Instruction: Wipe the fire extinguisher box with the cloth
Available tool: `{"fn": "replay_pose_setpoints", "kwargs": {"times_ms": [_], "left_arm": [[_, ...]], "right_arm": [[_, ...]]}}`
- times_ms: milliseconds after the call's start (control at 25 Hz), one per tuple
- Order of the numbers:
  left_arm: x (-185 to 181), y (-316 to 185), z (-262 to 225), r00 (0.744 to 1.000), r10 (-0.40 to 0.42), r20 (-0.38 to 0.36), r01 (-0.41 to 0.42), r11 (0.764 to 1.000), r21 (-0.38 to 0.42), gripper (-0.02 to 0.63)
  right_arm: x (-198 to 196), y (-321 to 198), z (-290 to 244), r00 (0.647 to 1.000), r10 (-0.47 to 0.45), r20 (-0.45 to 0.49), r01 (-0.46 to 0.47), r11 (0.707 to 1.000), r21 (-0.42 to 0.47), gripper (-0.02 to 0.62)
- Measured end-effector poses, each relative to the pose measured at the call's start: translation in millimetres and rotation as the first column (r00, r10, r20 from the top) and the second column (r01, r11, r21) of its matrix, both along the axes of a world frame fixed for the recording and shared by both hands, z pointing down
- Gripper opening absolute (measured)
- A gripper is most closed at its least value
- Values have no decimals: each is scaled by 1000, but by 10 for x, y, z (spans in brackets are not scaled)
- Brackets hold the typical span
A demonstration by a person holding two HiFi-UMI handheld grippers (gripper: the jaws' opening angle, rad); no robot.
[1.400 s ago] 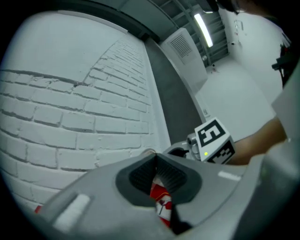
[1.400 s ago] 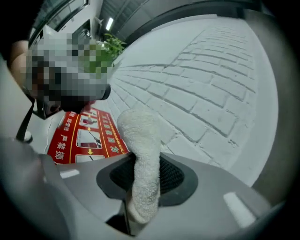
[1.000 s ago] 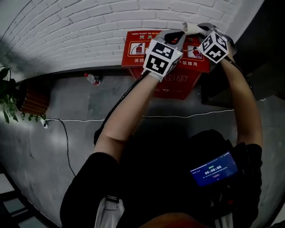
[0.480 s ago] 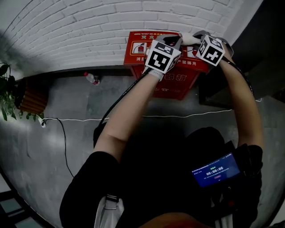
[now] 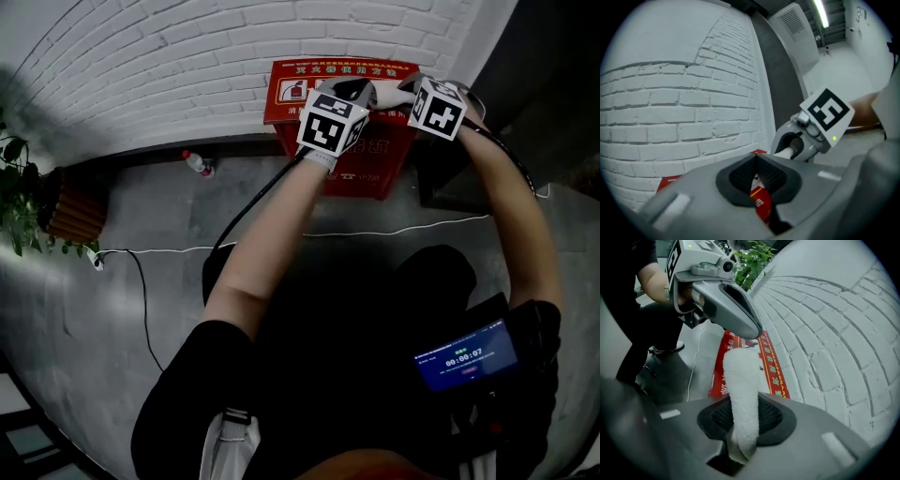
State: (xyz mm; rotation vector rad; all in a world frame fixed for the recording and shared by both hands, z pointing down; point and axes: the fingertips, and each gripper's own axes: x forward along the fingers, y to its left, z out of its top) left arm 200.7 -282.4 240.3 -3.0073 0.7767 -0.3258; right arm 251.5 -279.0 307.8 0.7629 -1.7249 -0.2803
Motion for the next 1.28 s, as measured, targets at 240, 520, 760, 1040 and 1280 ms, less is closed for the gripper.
{"fn": "replay_pose_setpoints", "kwargs": {"times_ms": [240,520,760,1040,1280], "left_arm": [[-126,174,-29,1000,-1,-11,1,1000,9,2],[-296,199,-177,999,-12,-31,13,999,29,2],[-483,153,-240,999,-36,-37,37,999,40,2],[-688,-91,-287,994,-71,-83,73,997,18,2],[-833,-351,-294,991,-103,-80,107,993,43,2]], "right_arm": [[-153,336,50,1000,-12,-2,12,998,-56,98],[-222,525,114,1000,-7,-12,5,992,-123,97],[-252,514,-118,1000,15,8,-15,998,-61,98],[-306,63,-632,997,43,56,-49,992,116,98],[-285,-392,-698,997,69,25,-73,979,188,101]]}}
